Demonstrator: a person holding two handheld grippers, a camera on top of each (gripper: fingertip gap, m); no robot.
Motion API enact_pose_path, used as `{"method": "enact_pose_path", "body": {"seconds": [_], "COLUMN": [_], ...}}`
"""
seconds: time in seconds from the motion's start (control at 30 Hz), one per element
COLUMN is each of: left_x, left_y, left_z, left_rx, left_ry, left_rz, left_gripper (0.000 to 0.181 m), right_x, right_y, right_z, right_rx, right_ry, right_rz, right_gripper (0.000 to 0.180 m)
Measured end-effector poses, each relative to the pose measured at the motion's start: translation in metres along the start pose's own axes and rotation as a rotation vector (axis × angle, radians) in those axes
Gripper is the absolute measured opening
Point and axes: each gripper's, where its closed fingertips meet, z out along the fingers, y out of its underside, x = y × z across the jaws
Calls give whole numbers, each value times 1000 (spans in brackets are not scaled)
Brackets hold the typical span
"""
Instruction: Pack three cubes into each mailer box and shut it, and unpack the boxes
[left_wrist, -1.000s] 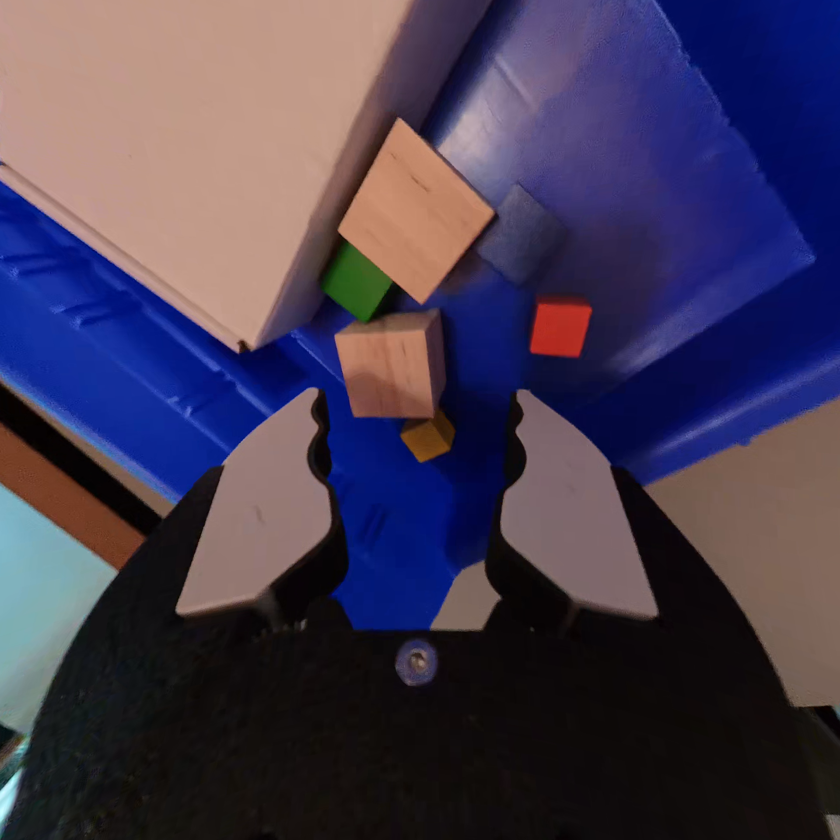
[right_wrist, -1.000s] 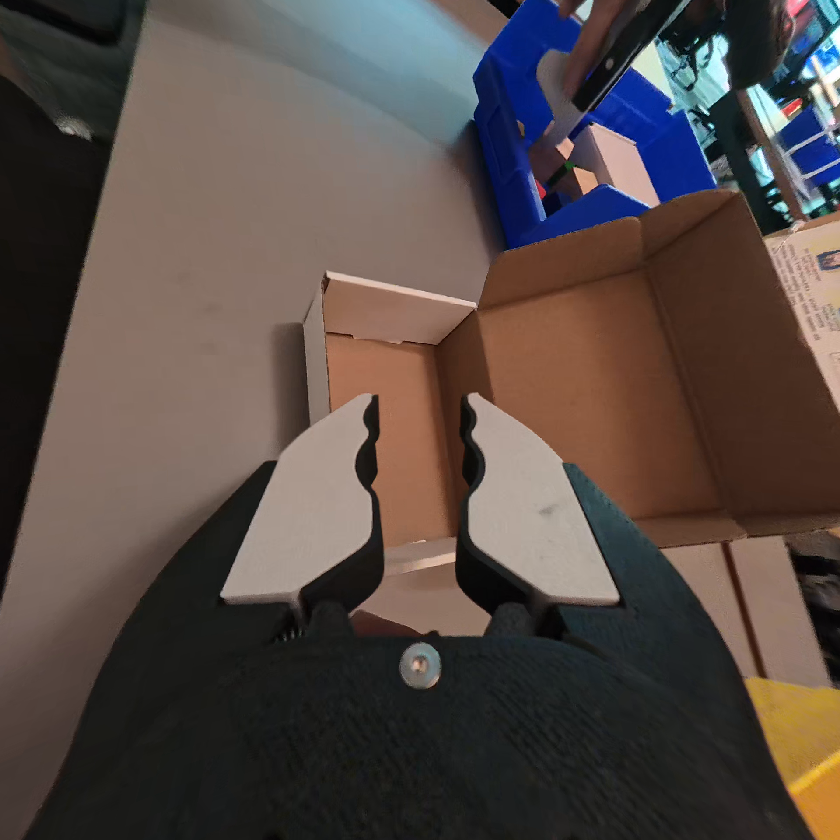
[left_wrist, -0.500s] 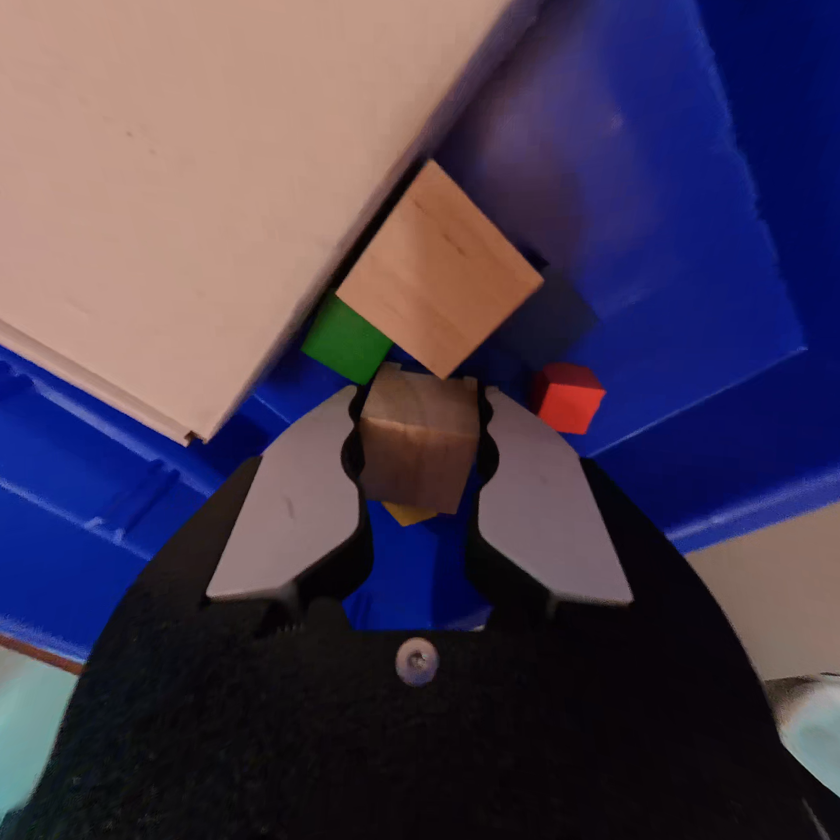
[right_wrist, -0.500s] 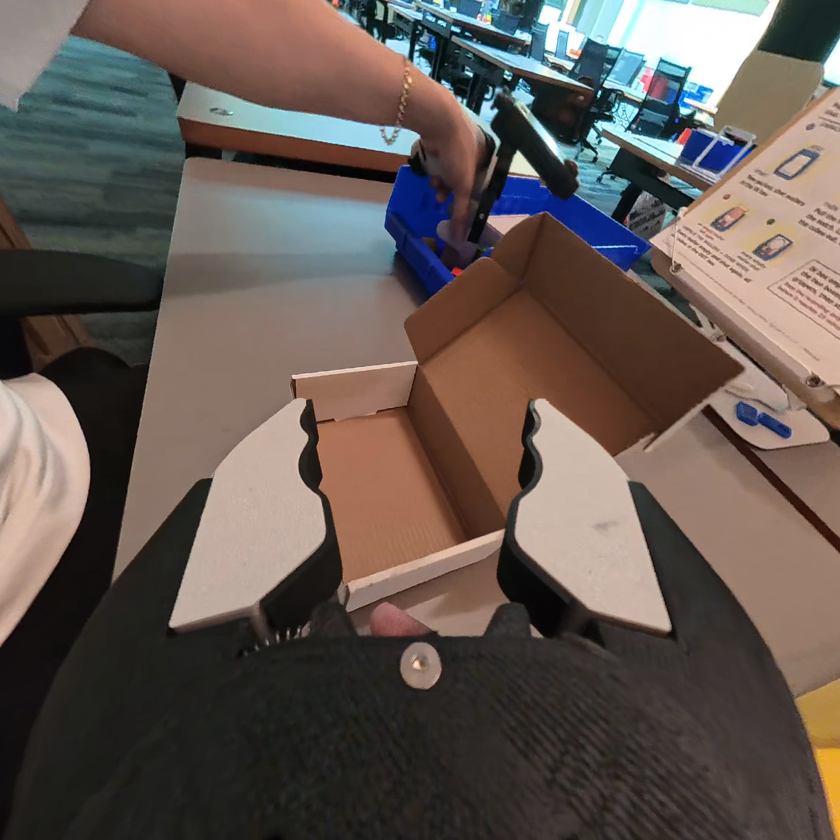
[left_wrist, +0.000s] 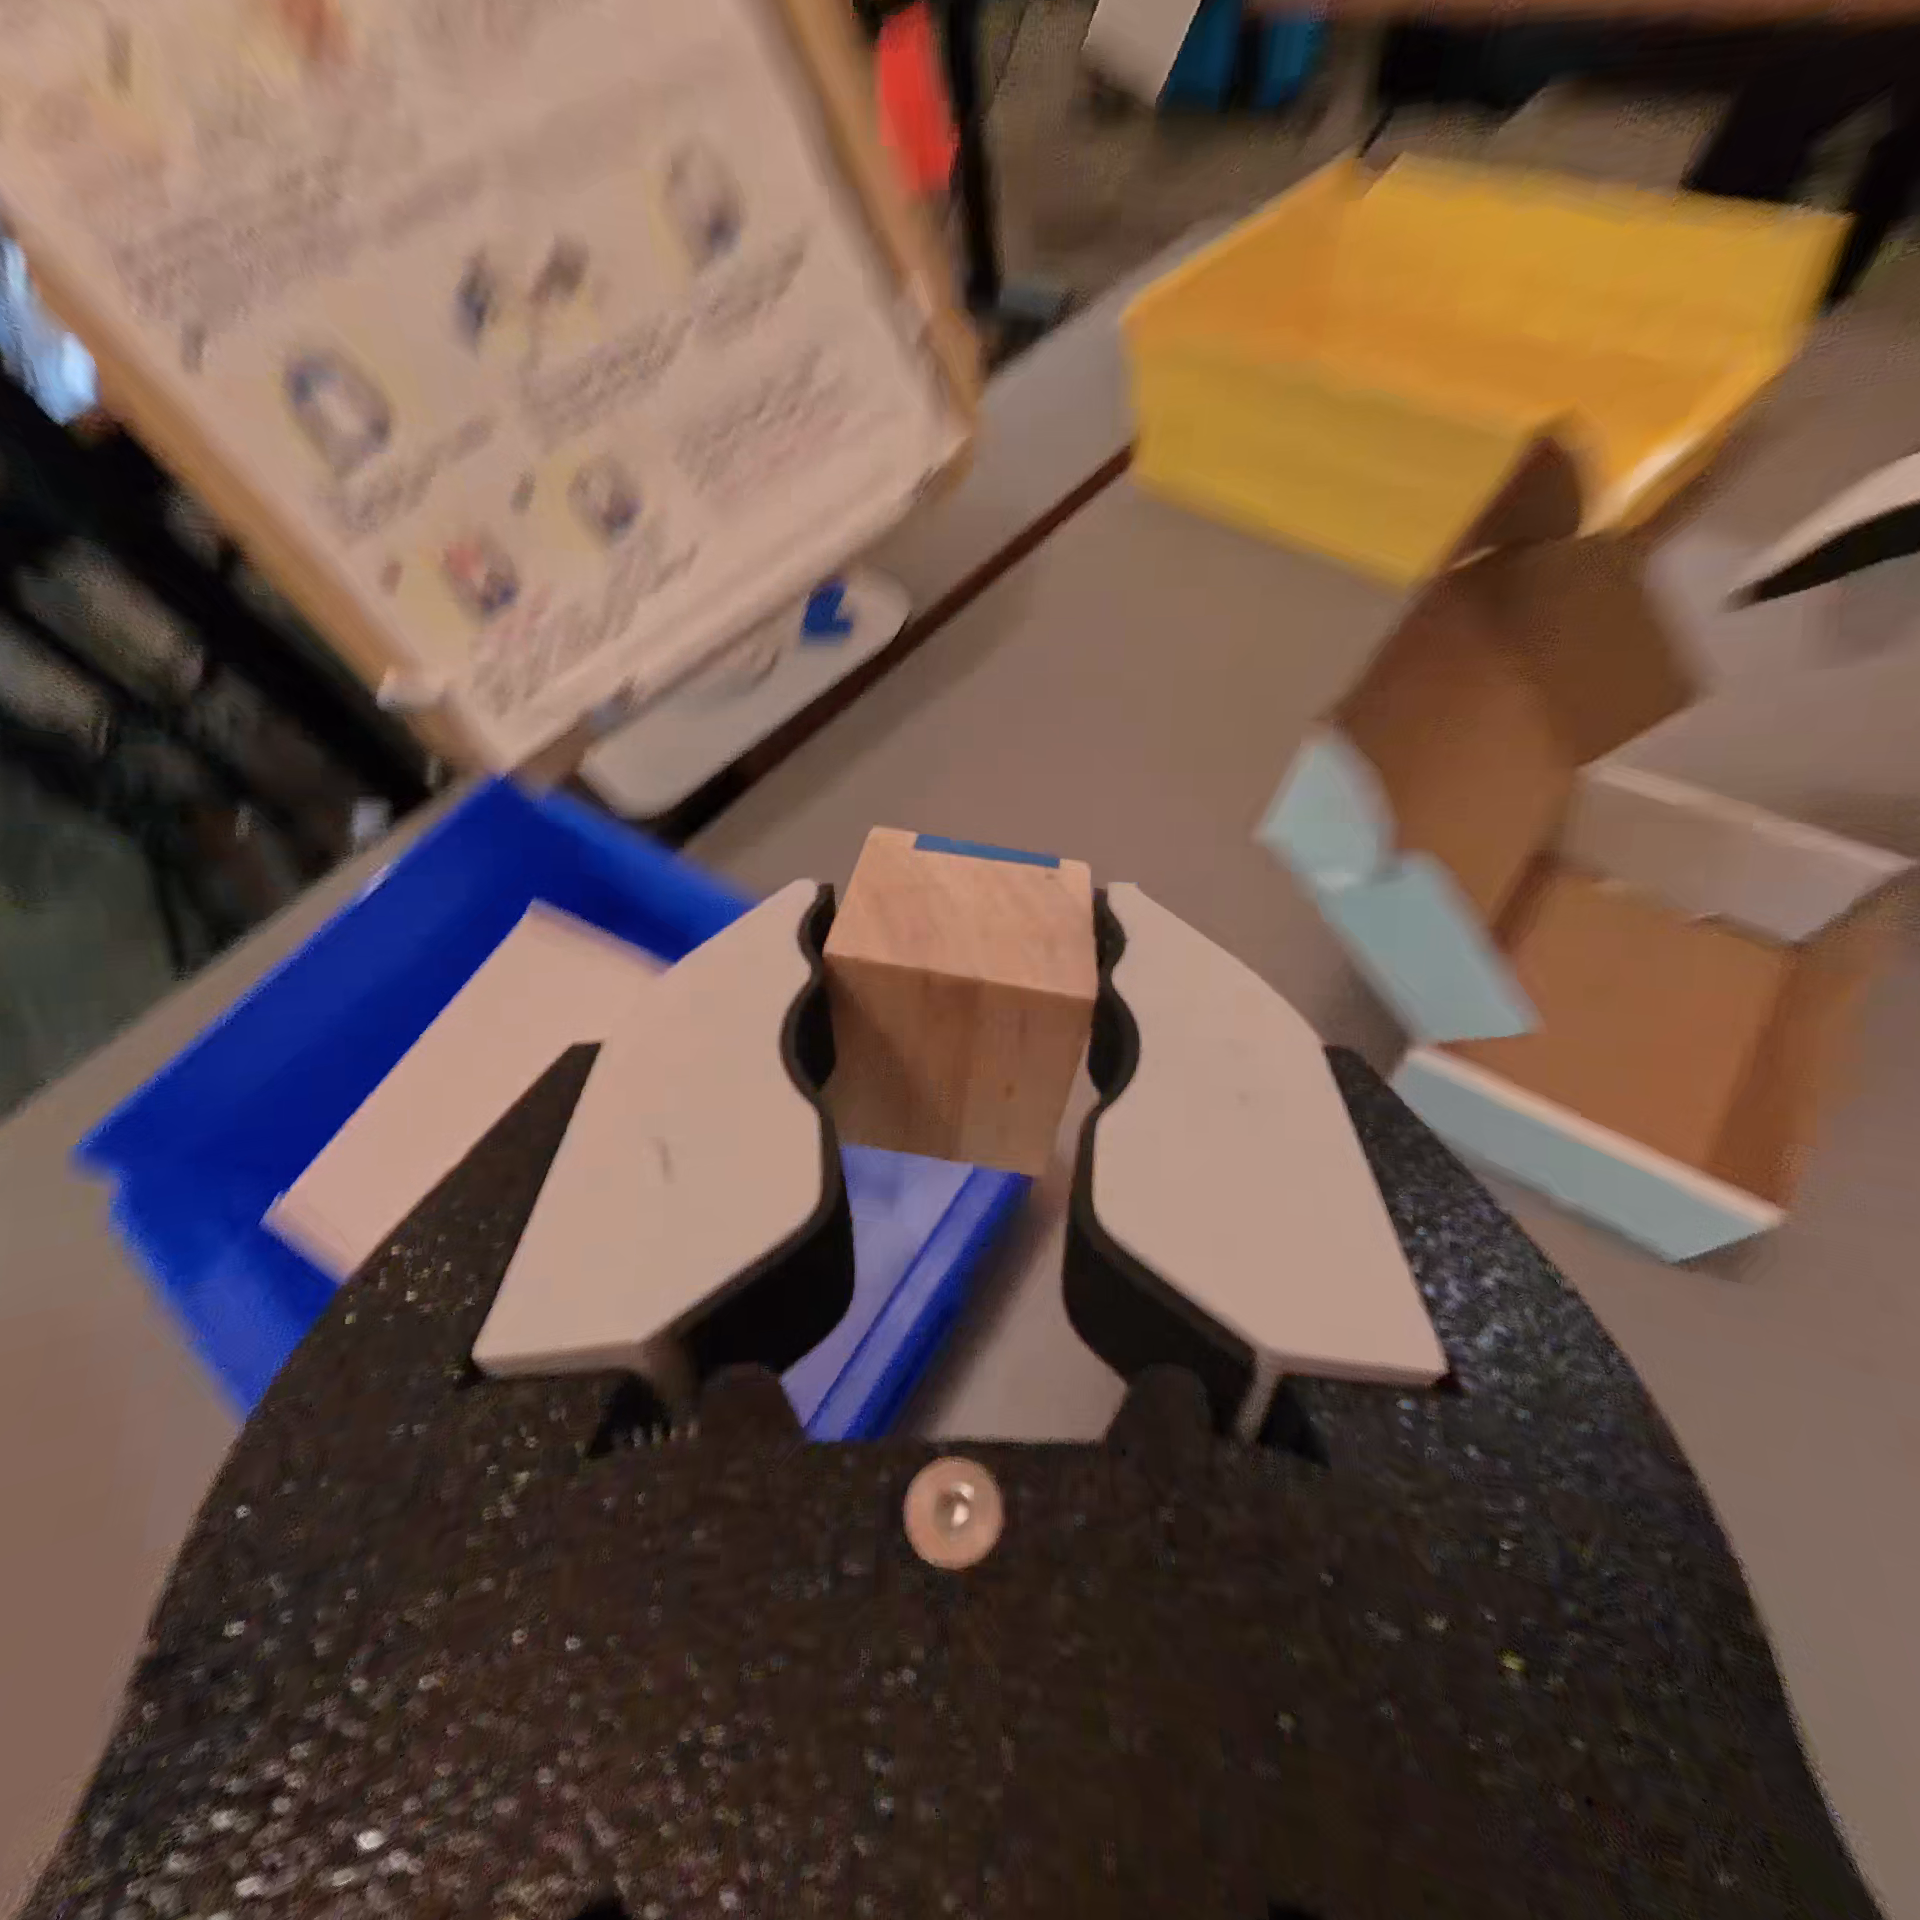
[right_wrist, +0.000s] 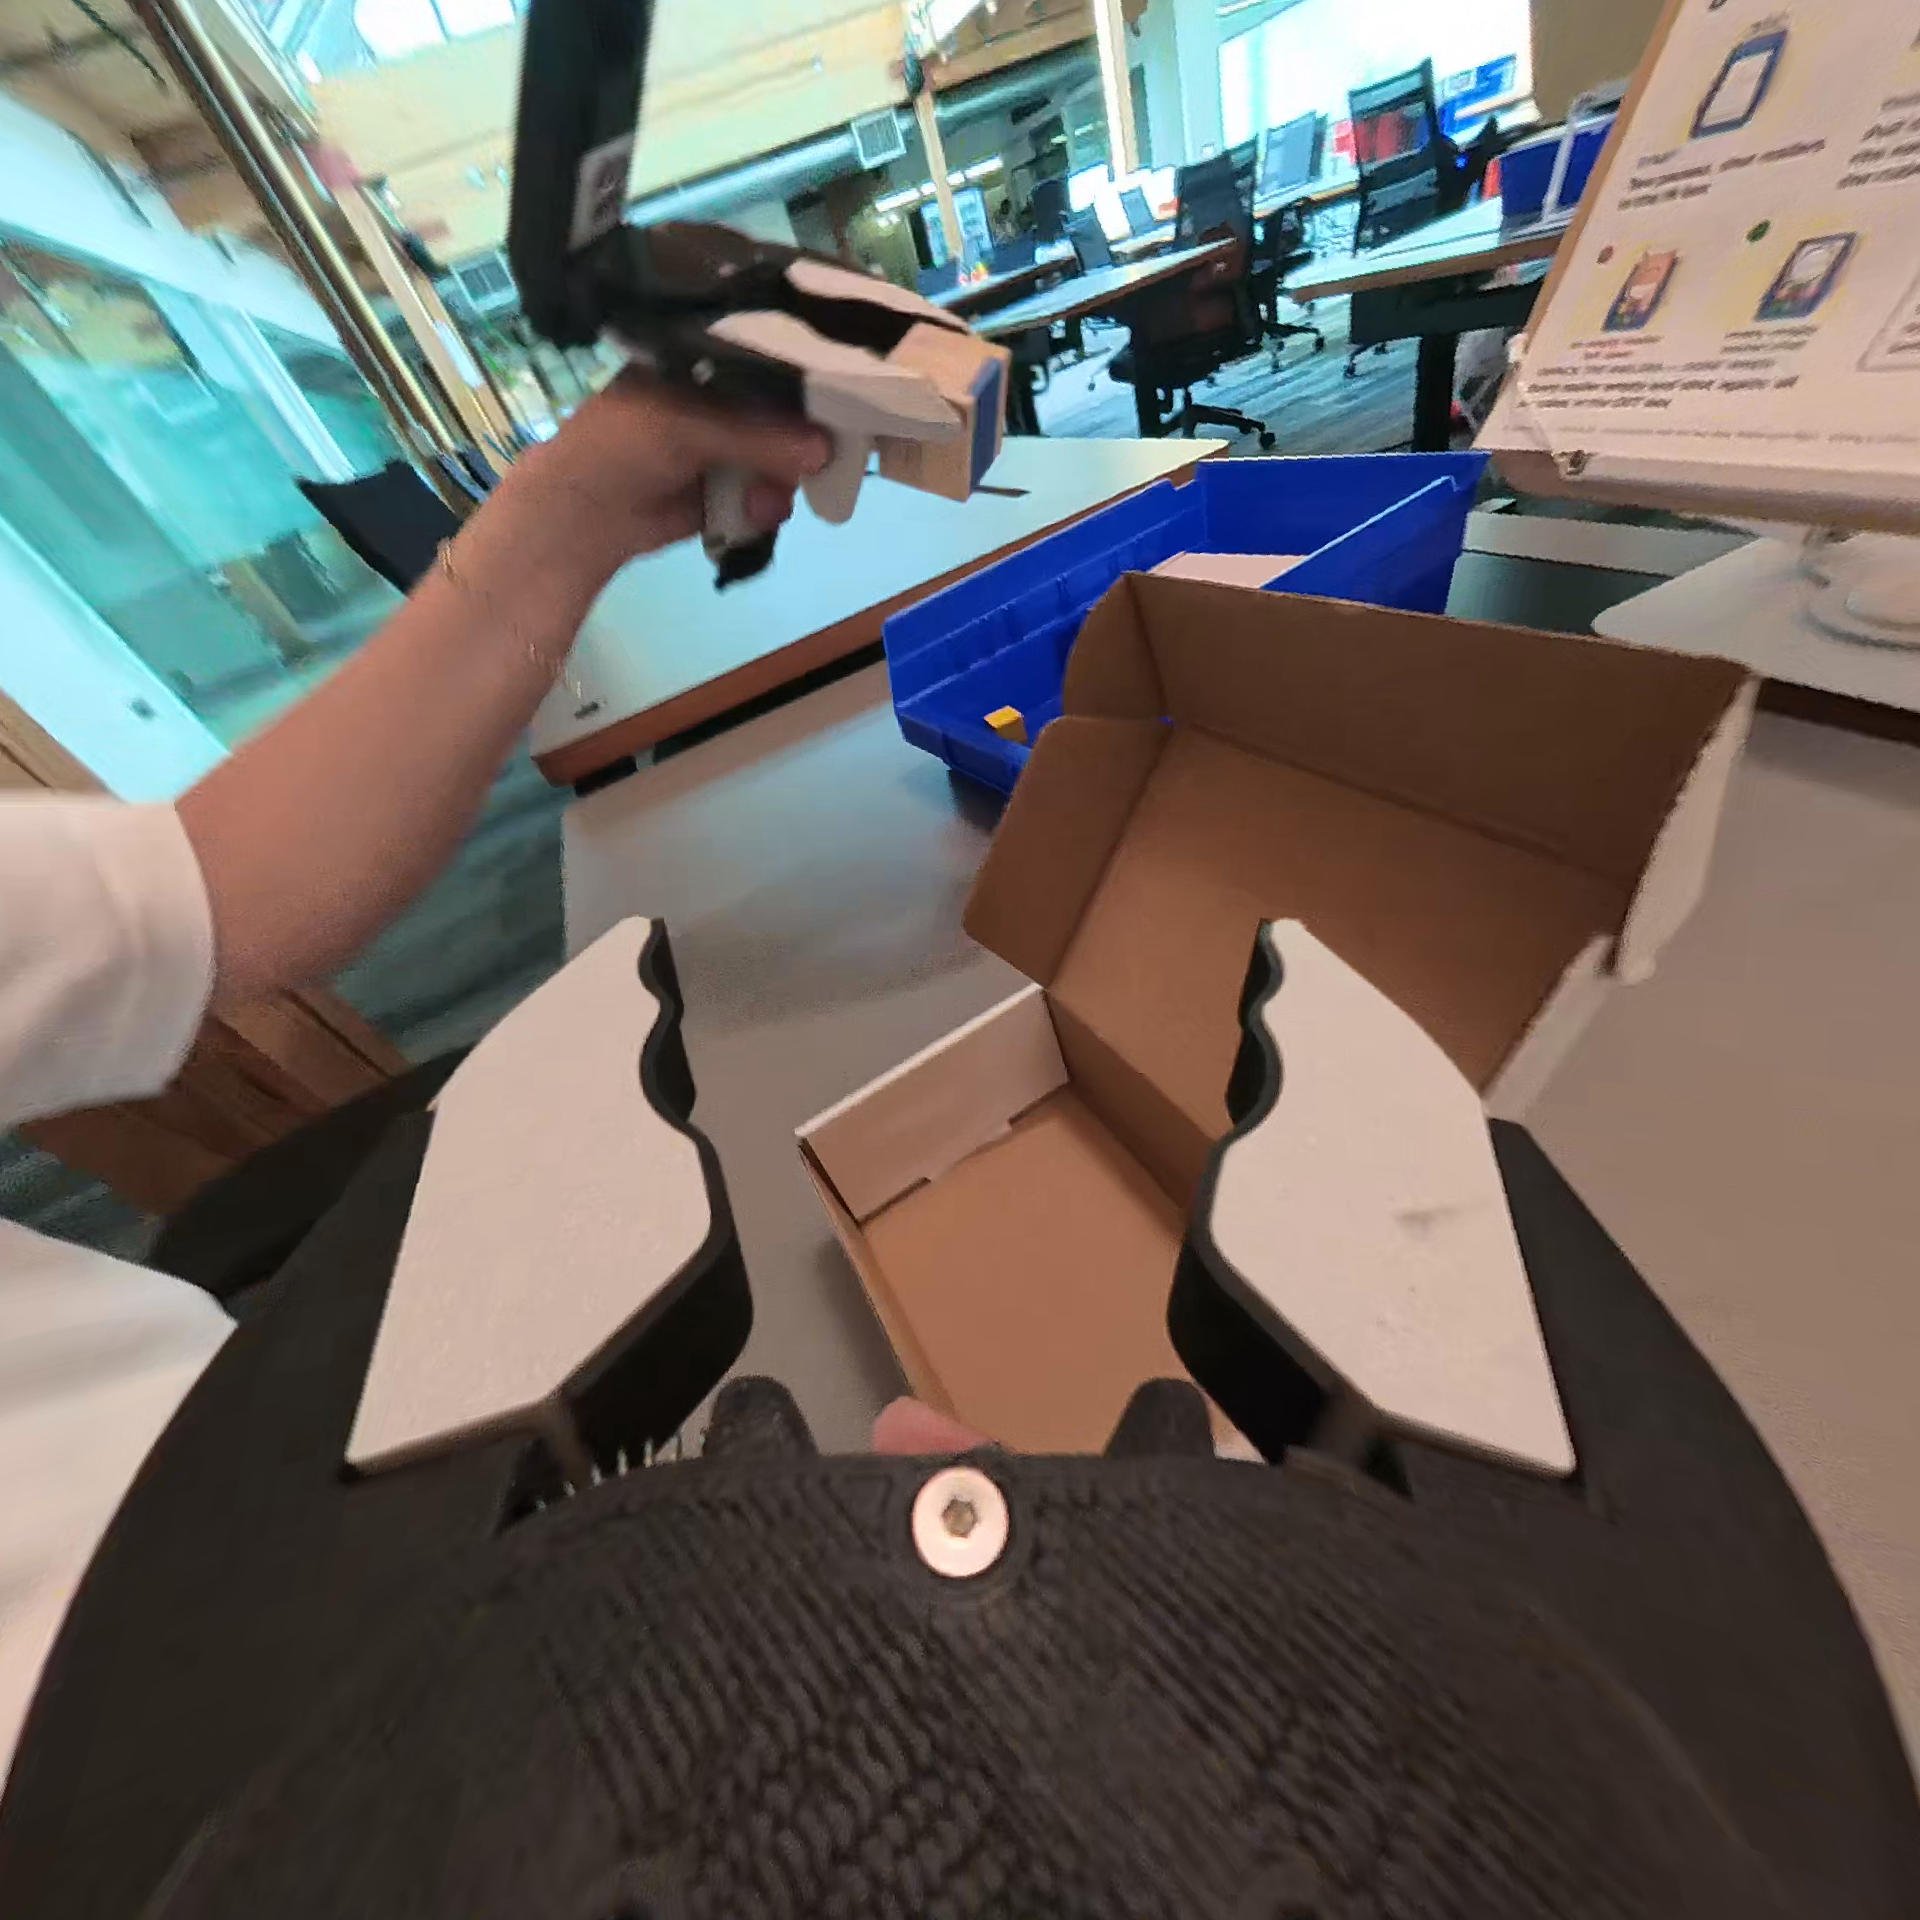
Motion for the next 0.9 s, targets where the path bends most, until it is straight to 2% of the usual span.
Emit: {"method": "enact_pose_path", "body": {"seconds": [0.17, 0.27, 0.37, 0.47, 0.57, 0.9], "left_x": [123, 171, 206, 227, 234, 247], "left_y": [-33, -28, -23, -17, -11, -16], "left_z": [-23, -21, -19, -17, -11, -22], "left_rx": [405, 454, 499, 531, 480, 578], "left_ry": [227, 274, 340, 403, 402, 441], "left_rz": [100, 239, 318, 351, 439, 498], "left_gripper": [46, 46, 46, 46, 46, 46], "right_x": [-43, -60, -64, -76, -84, -111], "right_y": [1, -5, 6, 8, 8, 6], "right_z": [15, 15, 16, 10, 9, 32], "right_rx": [-8, 30, -8, -6, -3, -68], "right_ry": [-213, -288, -279, -350, -396, -523], "right_rz": [160, 286, 374, 491, 556, 583], "right_gripper": [104, 99, 98, 95, 89, 79]}}
